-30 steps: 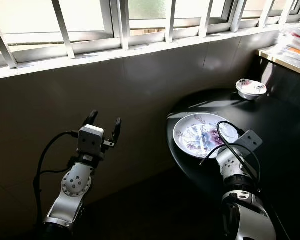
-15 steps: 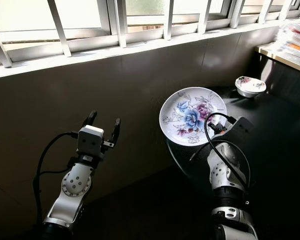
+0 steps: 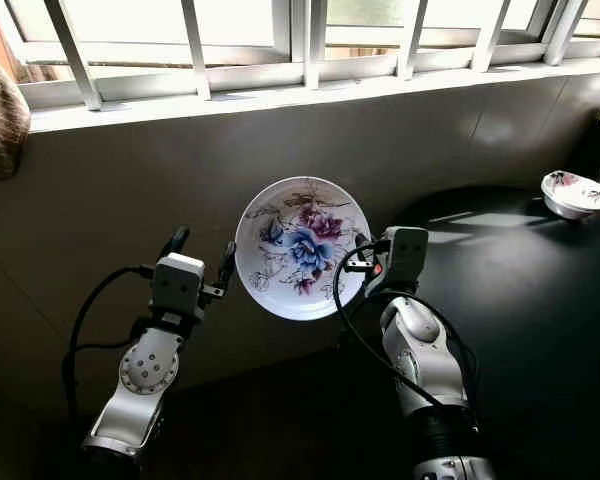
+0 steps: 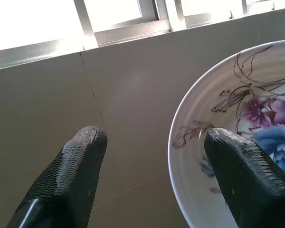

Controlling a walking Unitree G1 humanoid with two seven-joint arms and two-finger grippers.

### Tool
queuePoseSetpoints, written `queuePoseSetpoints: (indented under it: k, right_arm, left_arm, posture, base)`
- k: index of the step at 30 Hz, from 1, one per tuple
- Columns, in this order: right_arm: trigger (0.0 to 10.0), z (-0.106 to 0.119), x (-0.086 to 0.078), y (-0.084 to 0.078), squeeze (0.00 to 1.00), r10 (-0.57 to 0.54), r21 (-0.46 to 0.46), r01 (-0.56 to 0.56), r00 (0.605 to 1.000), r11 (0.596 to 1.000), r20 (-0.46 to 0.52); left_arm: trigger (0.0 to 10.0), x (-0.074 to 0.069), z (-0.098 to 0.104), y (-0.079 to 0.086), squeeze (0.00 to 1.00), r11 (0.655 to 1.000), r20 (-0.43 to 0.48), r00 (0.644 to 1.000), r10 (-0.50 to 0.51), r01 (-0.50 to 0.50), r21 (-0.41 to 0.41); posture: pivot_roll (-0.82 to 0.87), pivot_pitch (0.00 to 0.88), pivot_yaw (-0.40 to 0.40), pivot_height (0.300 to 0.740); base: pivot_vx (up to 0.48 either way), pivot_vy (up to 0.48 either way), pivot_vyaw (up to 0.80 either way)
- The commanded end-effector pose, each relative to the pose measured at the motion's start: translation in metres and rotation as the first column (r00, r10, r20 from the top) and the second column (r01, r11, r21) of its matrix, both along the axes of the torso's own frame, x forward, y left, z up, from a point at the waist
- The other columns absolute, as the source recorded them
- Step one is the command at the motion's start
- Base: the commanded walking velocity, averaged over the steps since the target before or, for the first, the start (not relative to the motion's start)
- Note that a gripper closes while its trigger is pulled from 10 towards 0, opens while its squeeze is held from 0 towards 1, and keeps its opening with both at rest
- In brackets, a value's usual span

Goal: Kitchen organization

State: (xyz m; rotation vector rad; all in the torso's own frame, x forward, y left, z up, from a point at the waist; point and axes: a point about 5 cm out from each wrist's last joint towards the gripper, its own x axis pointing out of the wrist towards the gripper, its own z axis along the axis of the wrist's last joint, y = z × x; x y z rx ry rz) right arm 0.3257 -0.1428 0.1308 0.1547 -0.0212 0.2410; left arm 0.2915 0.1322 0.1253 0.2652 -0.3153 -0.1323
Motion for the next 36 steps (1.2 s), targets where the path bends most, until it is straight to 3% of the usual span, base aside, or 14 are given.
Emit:
queuePoseSetpoints:
  k: [1,13,23,27,31,36]
  right_arm:
    - [0.0,0.009,-0.002,0.0,0.0,0.022,-0.037,-0.02,0.998,0.999,0.06]
    - [0.0,0.001,-0.009,0.002,0.0,0.075,-0.128,-0.066,0.995,0.99,0.07]
    - [0.0,0.001,-0.01,0.006,0.0,0.087,-0.135,-0.075,0.993,0.988,0.078]
    - [0.0,0.0,-0.01,0.007,0.0,0.083,-0.134,-0.072,0.993,0.988,0.083]
    - [0.0,0.005,-0.009,0.007,0.0,0.072,-0.154,-0.053,0.99,0.987,0.12]
    - [0.0,0.024,-0.006,0.007,0.0,0.052,-0.184,-0.008,0.97,0.983,0.239]
  left_arm:
    - [10.0,-0.001,-0.003,0.002,0.0,1.0,-0.019,1.0,0.008,-0.008,0.0]
    - [10.0,0.001,-0.009,0.005,0.0,1.0,-0.082,0.996,0.024,-0.026,-0.014]
    - [10.0,0.002,-0.008,0.005,0.0,1.0,-0.071,0.997,0.02,-0.021,-0.004]
    - [10.0,0.001,-0.002,0.006,0.0,1.0,-0.025,0.999,0.027,-0.027,0.003]
    - [10.0,0.0,0.001,0.006,0.0,1.0,-0.003,1.0,0.021,-0.021,0.003]
    - [10.0,0.001,0.003,0.008,0.0,0.999,0.014,0.999,0.033,-0.033,0.0]
  posture:
    - [0.03,0.0,-0.033,0.74]
    - [0.03,0.0,-0.032,0.74]
    - [0.04,0.0,-0.029,0.74]
    - [0.04,0.0,-0.03,0.74]
    - [0.04,0.0,-0.03,0.74]
    - [0.04,0.0,-0.031,0.74]
  base:
    - [0.0,0.0,0.8]
    - [0.0,0.107,0.8]
    - [0.0,0.478,0.8]
    - [0.0,0.0,0.8]
    - [0.0,0.0,0.8]
    - [0.0,0.0,0.8]
